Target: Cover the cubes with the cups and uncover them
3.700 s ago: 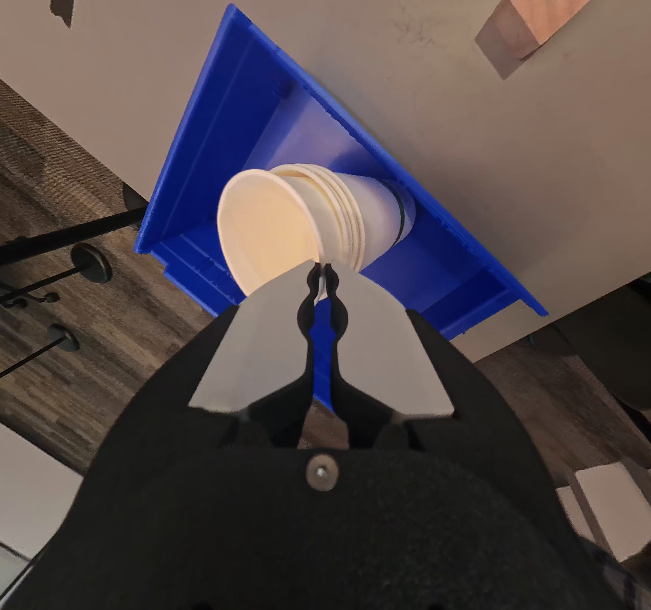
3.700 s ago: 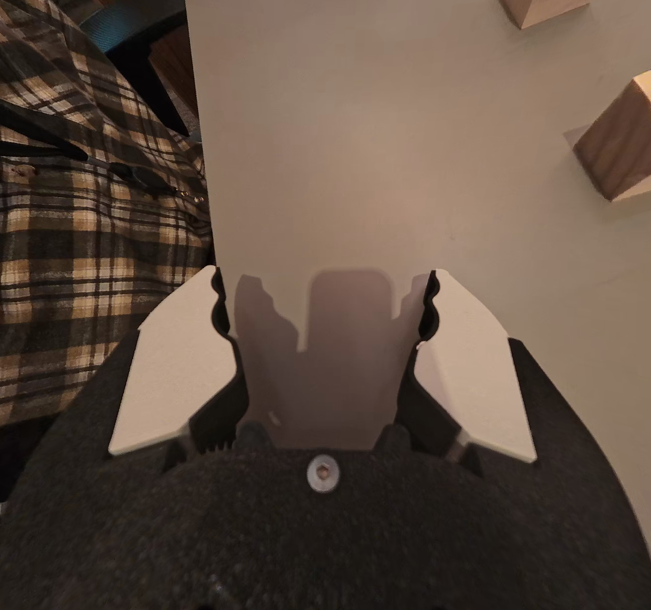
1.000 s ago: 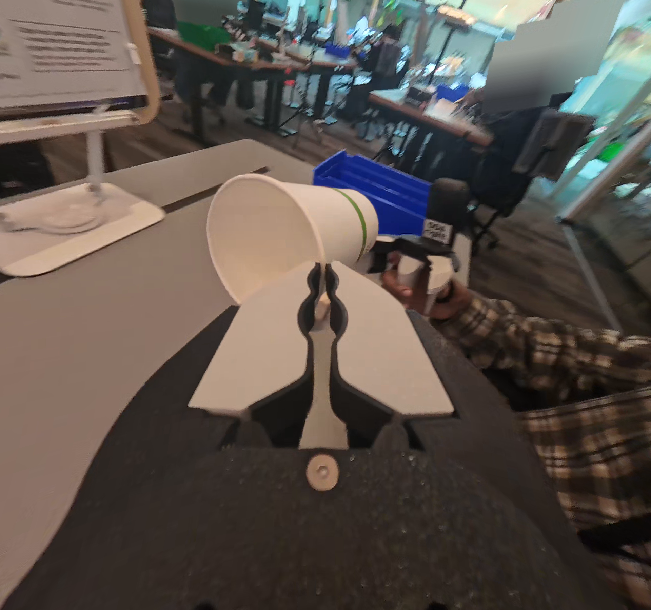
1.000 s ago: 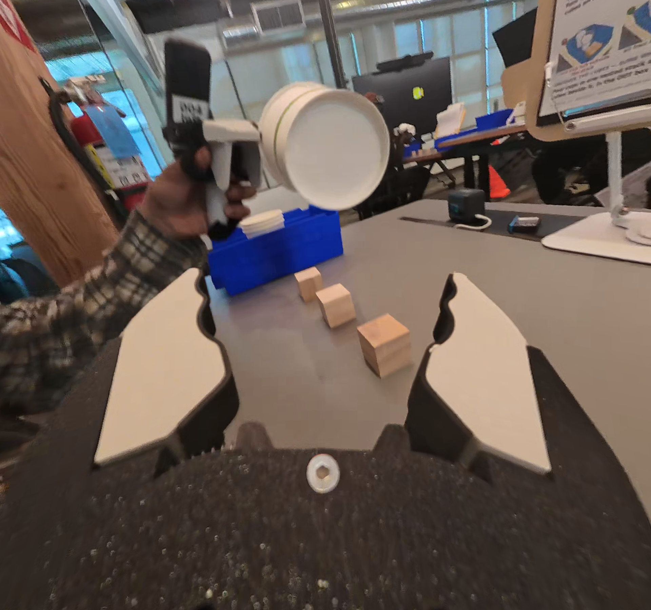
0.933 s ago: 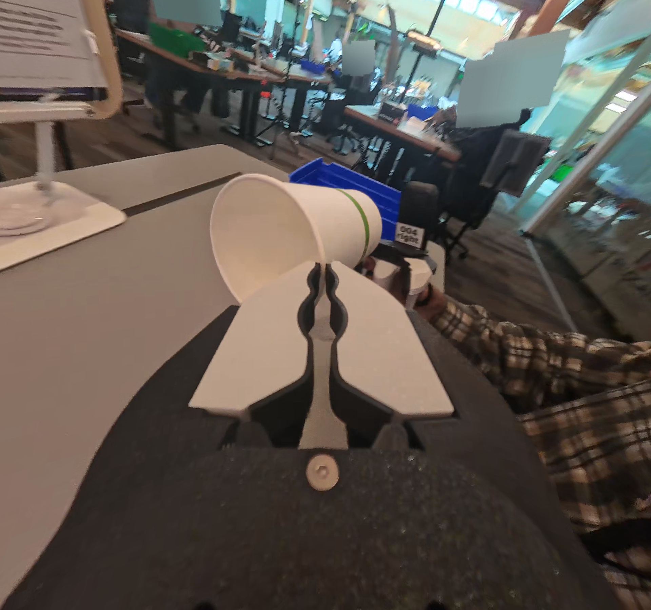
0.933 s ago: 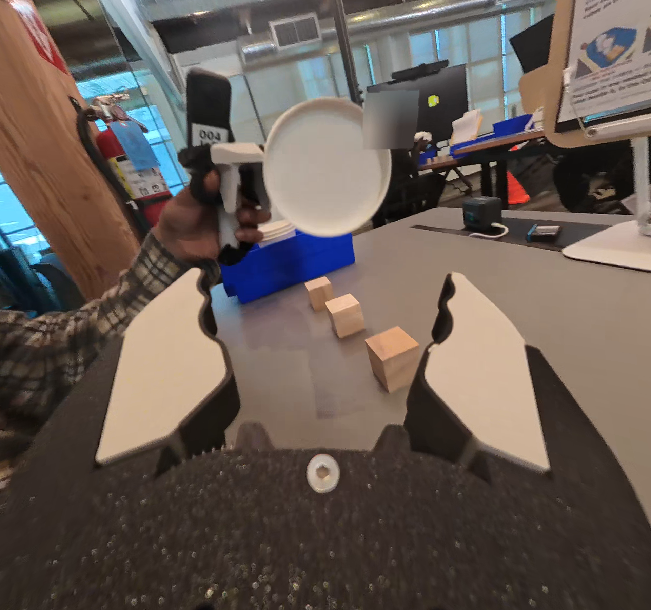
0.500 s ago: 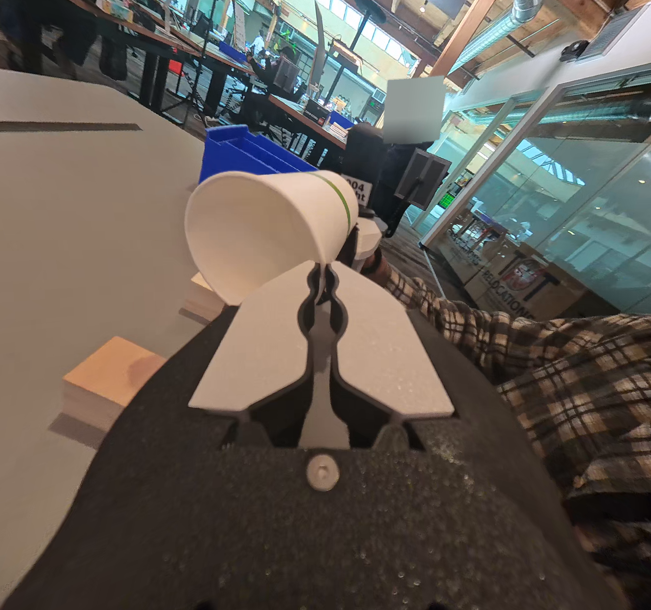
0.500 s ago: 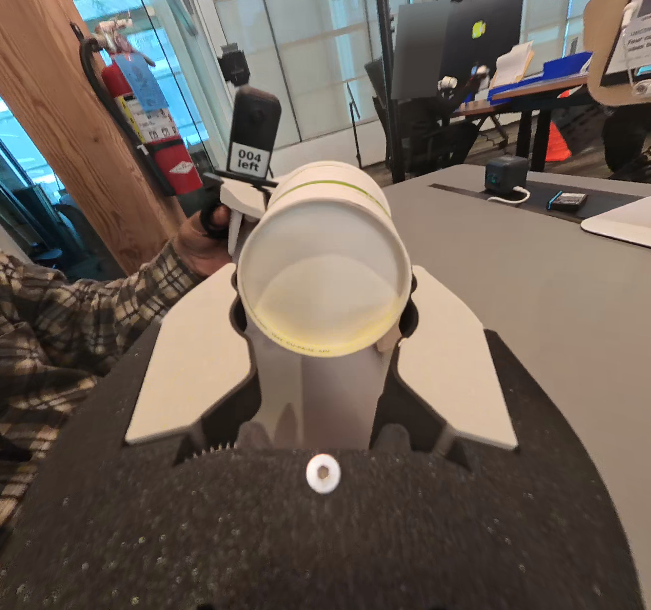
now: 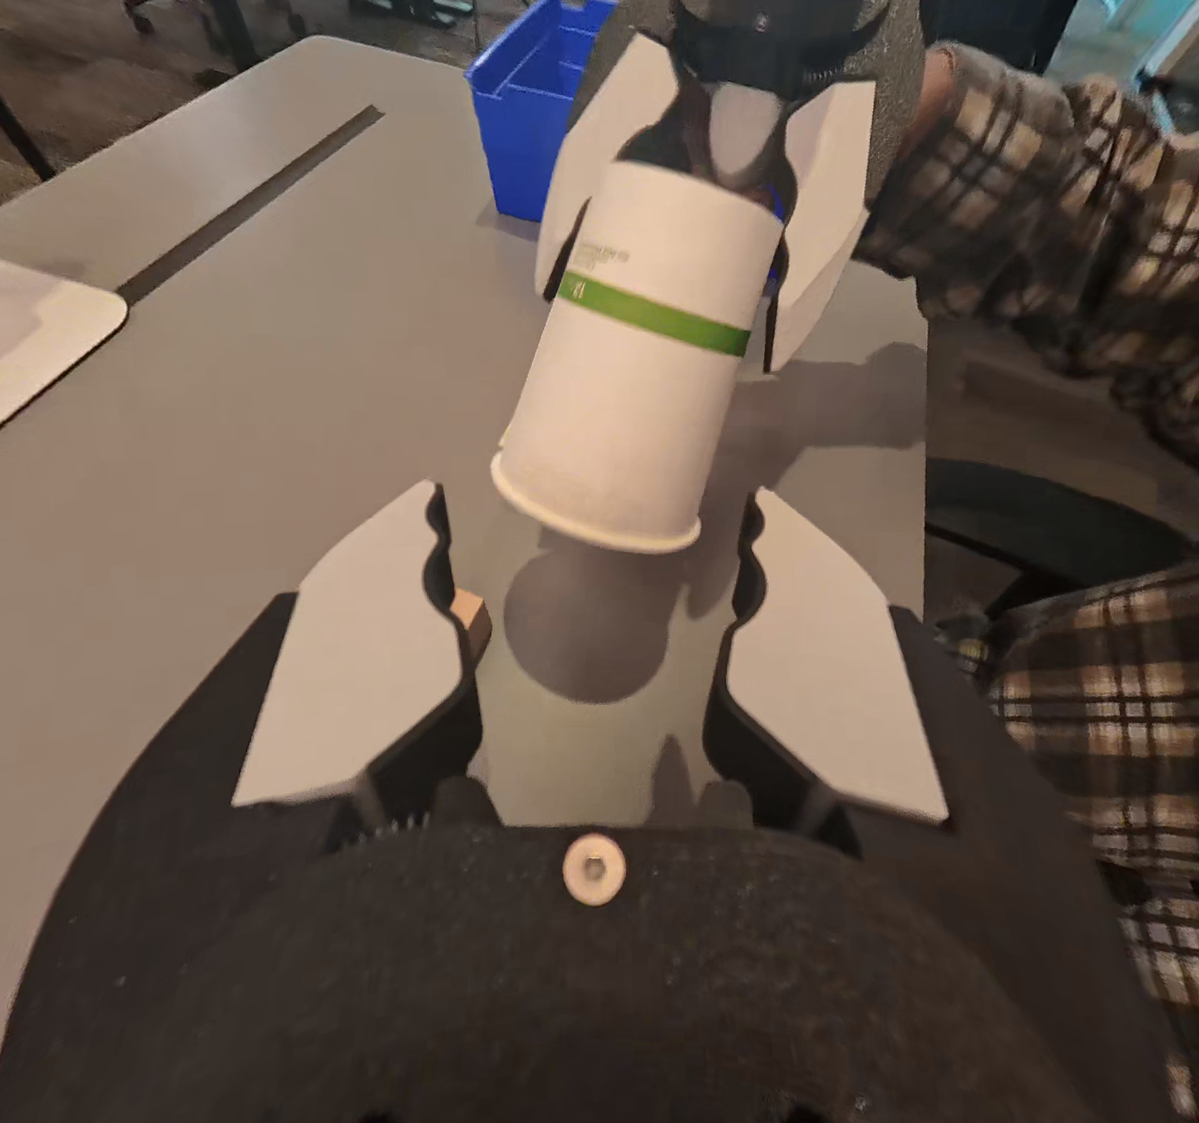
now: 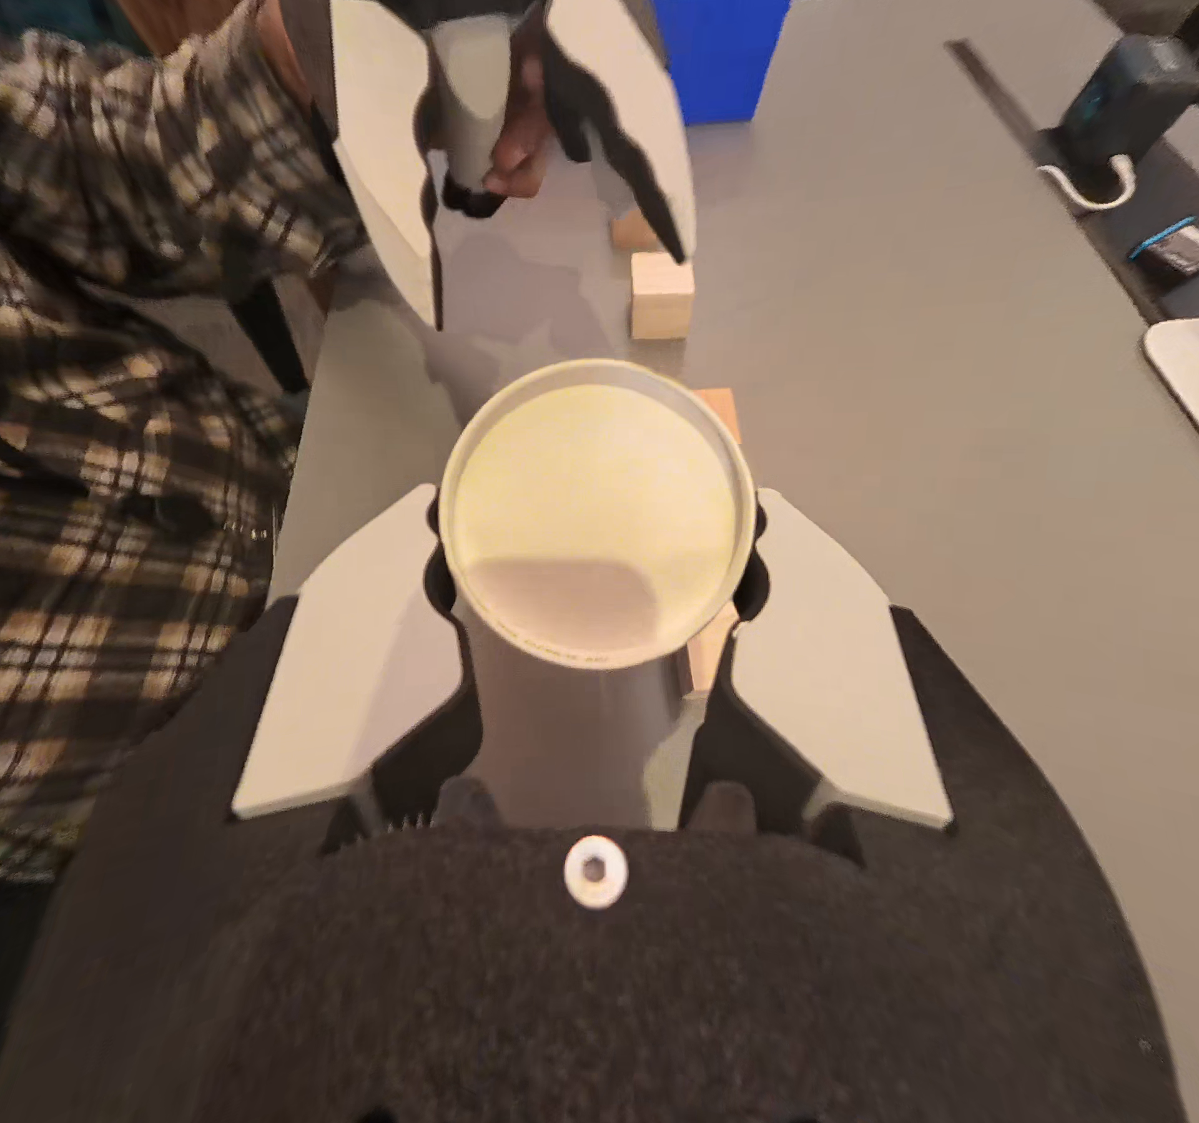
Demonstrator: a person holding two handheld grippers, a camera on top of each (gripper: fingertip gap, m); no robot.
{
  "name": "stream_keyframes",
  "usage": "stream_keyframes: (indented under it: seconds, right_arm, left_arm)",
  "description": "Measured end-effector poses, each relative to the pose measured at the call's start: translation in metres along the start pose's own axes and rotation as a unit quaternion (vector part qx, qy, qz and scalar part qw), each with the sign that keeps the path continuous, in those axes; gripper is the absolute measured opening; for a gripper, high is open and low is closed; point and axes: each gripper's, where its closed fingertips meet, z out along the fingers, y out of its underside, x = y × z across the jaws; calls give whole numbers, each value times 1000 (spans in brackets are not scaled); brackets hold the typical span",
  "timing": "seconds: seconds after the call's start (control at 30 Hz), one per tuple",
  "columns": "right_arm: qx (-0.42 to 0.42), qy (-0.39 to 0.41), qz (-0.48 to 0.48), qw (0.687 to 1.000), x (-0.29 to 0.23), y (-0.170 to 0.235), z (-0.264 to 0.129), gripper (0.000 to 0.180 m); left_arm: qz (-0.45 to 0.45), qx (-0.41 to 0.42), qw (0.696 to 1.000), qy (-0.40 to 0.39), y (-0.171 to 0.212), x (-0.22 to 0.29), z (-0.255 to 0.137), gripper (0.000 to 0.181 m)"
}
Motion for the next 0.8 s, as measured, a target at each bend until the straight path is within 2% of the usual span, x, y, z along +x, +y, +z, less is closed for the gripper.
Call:
stream_keyframes:
  seconds: [0.27, 0.53, 0.63, 0.7, 0.8]
  right_arm:
    - [-76, -52, -32, 995, -18, -6, 11, 85]
    - [-112, -84, -39, 989, -26, -3, 19, 85]
    - [-88, -67, -37, 993, -20, -8, 18, 86]
    - [-36, -43, -24, 998, -13, -19, 11, 95]
    - [70, 4, 4, 998, 1, -34, -11, 98]
  left_arm:
    - [32, -78, 994, 73, 5, 27, 48, 93]
    - [53, -101, 990, 87, 14, 37, 64, 82]
    - [26, -82, 993, 82, 14, 35, 65, 81]
    - [2, -66, 995, 69, 16, 28, 61, 81]
    - [-27, -33, 999, 19, 18, 7, 35, 81]
